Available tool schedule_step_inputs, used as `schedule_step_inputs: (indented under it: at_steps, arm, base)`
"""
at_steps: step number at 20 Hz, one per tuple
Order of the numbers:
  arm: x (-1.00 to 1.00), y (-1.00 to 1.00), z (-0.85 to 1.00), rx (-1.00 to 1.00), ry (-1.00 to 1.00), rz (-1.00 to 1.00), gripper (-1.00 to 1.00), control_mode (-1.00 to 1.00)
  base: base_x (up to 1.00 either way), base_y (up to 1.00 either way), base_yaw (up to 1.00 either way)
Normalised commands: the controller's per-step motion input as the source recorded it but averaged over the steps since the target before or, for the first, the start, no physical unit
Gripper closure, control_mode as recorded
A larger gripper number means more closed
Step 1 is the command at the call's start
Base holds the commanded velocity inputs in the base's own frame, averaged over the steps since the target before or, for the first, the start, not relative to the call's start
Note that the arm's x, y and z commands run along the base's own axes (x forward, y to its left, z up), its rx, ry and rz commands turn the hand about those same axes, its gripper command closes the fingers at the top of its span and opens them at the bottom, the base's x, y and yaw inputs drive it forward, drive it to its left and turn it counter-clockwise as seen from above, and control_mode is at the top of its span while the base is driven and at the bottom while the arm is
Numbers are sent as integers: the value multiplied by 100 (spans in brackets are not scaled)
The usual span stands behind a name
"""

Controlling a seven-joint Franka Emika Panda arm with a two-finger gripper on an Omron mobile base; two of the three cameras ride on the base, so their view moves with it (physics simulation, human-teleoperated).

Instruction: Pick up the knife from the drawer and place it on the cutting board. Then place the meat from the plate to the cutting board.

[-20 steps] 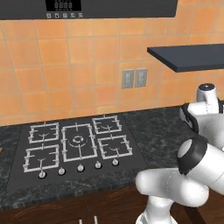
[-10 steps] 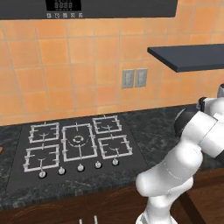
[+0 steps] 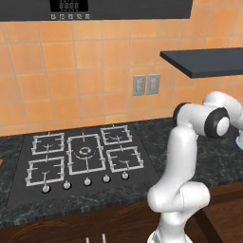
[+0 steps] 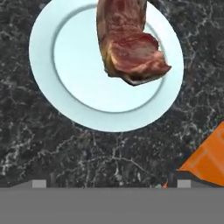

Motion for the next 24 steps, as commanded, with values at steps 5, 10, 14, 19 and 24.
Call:
schedule_step_inputs:
  at_steps: [5, 10, 14, 19, 24]
  arm:
    - [-24, -82, 0, 12, -2, 14, -100, -100]
    - [29, -10, -7, 1, -5, 1, -100, -100]
    - [41, 35, -13, -3, -5, 0, -100, -100]
    - [65, 21, -8, -4, 0, -2, -100, -100]
    - [61, 0, -42, -8, 0, 0, -100, -100]
  base:
    - [0, 0, 0]
    - [0, 0, 0]
    - [0, 0, 0]
    - [0, 0, 0]
    - [0, 0, 0]
